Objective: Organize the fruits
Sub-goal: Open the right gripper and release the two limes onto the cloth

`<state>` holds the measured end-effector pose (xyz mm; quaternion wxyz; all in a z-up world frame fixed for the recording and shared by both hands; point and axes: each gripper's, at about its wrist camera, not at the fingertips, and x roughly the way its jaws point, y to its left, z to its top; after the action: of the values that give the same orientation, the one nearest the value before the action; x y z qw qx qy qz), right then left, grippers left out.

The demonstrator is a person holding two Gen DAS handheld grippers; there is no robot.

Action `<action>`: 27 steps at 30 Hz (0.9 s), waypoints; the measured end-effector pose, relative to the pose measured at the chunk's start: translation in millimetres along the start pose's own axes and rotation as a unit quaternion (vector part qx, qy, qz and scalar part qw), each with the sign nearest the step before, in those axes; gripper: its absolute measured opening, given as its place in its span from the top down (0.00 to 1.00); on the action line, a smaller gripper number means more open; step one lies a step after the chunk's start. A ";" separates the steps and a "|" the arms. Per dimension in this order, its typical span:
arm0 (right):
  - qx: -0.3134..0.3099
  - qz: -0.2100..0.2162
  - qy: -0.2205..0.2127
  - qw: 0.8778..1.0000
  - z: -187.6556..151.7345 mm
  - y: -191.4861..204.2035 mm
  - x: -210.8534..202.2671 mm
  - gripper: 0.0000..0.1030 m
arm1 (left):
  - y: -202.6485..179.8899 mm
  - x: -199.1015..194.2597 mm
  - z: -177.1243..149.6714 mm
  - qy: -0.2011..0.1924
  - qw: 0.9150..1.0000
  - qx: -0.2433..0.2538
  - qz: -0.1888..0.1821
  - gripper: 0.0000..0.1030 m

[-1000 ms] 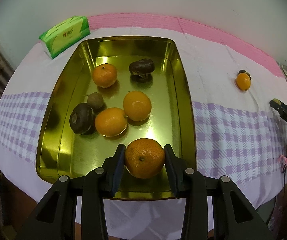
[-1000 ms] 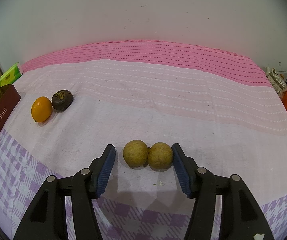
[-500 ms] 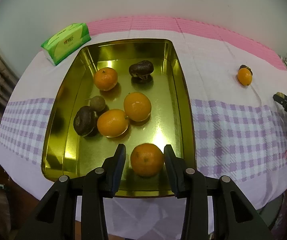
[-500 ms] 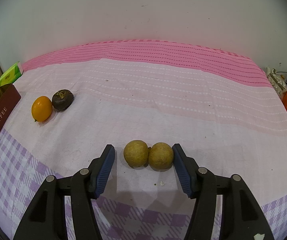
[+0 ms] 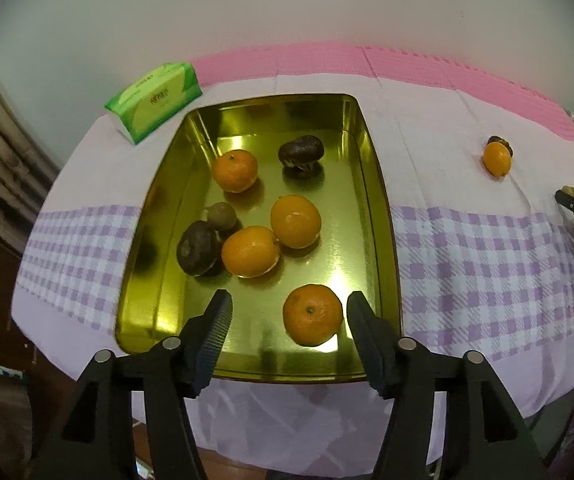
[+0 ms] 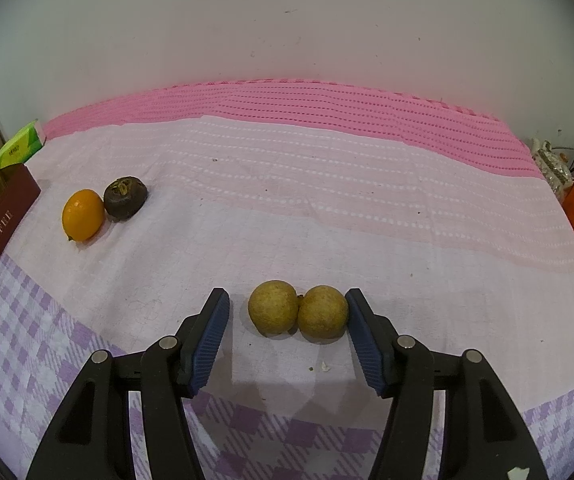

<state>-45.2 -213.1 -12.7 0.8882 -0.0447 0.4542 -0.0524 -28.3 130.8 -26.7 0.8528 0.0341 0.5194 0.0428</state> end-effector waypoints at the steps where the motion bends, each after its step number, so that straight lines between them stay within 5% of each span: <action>1: 0.001 -0.001 0.000 1.000 0.3 0.3 0.2 0.46 | 0.5 -1.5 -0.2 -0.002 1.000 0.000 0.003 0.37; 9: 0.016 -0.001 -0.001 1.000 -4.8 4.5 -6.0 0.53 | 6.9 -12.3 -1.7 -0.014 1.000 -0.002 0.013 0.34; 22: 0.039 0.025 -0.007 0.999 -27.2 18.2 -27.0 0.78 | 24.3 -25.2 -0.6 -0.029 0.999 -0.017 0.013 0.33; 27: 0.059 0.061 -0.009 0.996 -32.5 13.7 -30.1 0.76 | 24.6 -21.6 -0.7 -0.024 1.000 -0.018 0.008 0.33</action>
<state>-88.4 -196.6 -9.3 0.8948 0.0353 0.4443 -0.0241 -39.7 152.9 -5.5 0.8651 0.0239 0.4976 0.0583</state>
